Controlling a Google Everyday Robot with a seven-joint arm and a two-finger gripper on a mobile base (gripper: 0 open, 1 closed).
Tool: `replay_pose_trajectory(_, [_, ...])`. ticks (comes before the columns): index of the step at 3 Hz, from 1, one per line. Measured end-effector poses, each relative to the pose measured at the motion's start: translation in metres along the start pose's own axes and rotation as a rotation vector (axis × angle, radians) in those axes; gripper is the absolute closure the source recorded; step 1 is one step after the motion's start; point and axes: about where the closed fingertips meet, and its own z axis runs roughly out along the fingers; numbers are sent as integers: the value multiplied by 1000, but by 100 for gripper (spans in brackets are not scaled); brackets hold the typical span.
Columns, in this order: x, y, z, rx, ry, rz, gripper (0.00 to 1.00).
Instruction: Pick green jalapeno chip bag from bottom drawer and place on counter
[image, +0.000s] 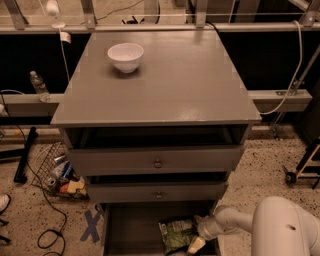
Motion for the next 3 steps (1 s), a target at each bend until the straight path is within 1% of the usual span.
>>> replay_pose_trajectory(1, [-2,1,6,-9,2,-9,18])
replay_pose_trajectory(2, [0,2,15,-30,-4,0,49])
replay_pose_trajectory(3, [-1,3,13,-30,-4,0,73])
